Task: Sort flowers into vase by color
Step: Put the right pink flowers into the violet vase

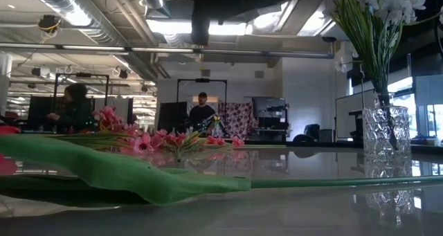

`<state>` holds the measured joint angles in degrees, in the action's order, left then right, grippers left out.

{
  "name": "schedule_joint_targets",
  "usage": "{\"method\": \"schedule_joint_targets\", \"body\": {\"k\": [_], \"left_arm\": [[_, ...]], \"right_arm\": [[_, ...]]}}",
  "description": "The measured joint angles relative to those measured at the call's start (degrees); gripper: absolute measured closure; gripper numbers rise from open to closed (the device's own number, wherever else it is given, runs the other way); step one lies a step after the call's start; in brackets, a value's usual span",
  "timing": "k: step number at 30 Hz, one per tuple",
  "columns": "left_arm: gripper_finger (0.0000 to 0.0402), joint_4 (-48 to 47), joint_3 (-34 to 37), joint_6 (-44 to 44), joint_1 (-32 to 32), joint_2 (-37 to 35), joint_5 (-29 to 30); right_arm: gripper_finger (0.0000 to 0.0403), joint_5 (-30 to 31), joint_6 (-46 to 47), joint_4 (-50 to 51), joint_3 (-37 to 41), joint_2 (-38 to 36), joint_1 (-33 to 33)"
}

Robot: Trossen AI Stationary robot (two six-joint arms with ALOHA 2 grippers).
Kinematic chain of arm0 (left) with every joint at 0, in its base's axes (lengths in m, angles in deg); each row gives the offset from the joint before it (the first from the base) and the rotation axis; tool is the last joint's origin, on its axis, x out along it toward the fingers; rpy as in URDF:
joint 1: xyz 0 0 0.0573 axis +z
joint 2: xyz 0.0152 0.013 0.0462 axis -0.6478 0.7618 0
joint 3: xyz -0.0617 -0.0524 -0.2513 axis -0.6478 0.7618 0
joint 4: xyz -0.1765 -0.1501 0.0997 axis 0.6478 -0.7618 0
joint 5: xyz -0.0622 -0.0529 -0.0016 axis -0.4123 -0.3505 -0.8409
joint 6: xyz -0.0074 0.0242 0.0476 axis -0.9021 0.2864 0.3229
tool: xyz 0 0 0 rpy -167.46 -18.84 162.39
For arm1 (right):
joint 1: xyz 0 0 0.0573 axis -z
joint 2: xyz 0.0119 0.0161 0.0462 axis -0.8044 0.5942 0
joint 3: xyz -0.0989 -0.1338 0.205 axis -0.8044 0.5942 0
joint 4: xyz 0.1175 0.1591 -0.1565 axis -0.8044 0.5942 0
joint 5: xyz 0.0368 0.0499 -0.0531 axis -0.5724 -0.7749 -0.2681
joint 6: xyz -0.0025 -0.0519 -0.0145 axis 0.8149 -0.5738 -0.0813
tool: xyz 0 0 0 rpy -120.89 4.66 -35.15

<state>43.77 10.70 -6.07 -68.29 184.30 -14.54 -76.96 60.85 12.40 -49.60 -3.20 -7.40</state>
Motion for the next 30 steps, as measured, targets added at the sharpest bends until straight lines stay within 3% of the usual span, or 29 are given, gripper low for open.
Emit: {"method": "schedule_joint_targets", "body": {"k": [6,11,21,24,30], "left_arm": [[0.0253,0.2,0.0,-0.1,0.3,0.0,-0.1],[0.0253,0.1,0.0,-0.1,-0.3,0.0,-0.1],[0.0253,-0.1,0.0,0.4,-0.7,0.0,-0.3],[0.0253,-0.5,0.0,0.4,-0.7,0.0,-0.5],[0.0253,-1.1,0.0,0.4,-1.0,0.0,-0.6]], "right_arm": [[0.0399,0.8,4.6,-0.6,0.6,0.2,0.1],[0.0400,5.5,19.0,-3.8,8.5,1.3,0.5],[0.0399,5.0,43.4,0.8,15.4,1.4,0.3],[0.0399,9.3,45.9,3.9,14.2,0.2,0.3],[0.0400,27.3,57.6,4.3,10.6,-3.8,0.3]]}}
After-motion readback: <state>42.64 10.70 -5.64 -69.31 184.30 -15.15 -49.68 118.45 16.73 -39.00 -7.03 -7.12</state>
